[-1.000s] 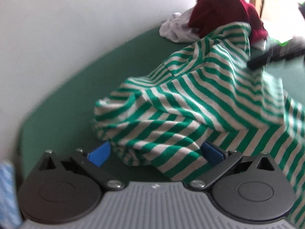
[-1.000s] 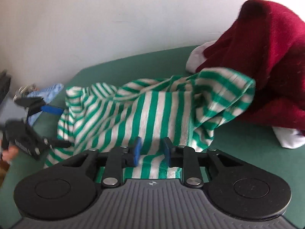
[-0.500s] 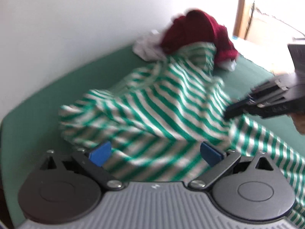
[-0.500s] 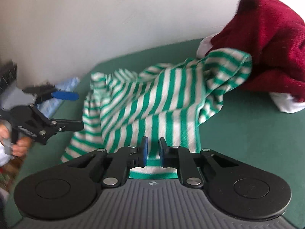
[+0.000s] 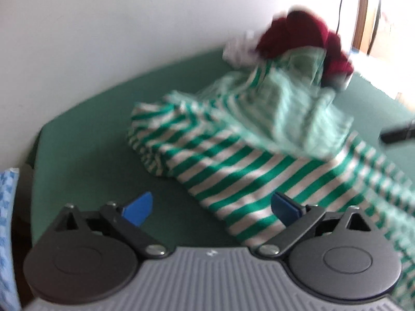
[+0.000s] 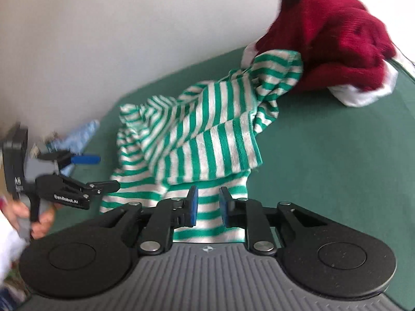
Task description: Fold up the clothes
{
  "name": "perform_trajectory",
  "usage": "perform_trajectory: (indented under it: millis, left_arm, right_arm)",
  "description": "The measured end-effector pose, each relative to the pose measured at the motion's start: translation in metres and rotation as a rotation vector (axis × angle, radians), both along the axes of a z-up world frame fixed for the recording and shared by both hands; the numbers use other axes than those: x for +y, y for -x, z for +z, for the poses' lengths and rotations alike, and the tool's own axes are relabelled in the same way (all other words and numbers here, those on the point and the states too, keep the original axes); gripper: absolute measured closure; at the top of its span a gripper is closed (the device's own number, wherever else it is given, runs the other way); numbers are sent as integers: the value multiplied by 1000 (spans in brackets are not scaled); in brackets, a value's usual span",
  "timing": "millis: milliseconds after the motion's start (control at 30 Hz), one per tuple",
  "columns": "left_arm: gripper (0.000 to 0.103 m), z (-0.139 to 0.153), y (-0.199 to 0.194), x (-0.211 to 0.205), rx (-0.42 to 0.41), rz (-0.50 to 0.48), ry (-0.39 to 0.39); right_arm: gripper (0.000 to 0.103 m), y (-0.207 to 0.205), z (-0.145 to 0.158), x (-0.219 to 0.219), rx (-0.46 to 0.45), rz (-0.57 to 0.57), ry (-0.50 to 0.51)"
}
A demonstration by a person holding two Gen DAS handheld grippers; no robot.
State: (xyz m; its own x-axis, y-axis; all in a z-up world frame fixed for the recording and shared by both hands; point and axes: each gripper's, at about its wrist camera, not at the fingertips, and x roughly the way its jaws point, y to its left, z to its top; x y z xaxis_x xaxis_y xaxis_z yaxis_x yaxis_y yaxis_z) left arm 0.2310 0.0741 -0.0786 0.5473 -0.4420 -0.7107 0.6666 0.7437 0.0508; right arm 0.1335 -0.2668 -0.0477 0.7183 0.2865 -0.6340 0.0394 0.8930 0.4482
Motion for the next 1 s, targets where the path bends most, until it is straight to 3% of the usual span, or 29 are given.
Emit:
perform_trajectory:
  millis: [67,133,300,400,467,567,733,1000]
  left_arm:
    - [1,5,17,-1,8,-12,77]
    - [1,-2,31,-12,38,-49,92]
    - [1,-42,53,-31,11,-60,-60]
    - [1,-40,55,-15,44,-19,-41]
    - [1,-37,61,-5,50,13,-26]
    - [1,-30,72,3,53,39,2]
    - [1,-14,86,-11,-21,74,-5]
    - [1,-14,116,-27,-7,100,-8]
  right_arm:
    - [81,18,4,-1,5,-32,-27]
    - [81,30,6,3,10,-53,-21]
    - [81,54,14,19,10,-71,34]
    - [77,69,21,21,-8,-95,62]
    - [66,78,25,20,-19,-119,73]
    - [66,90,21,14,-25,-132,15]
    - [72,57,17,21,-21,-98,-25]
    - [72,-3,3,46,30,-66,160]
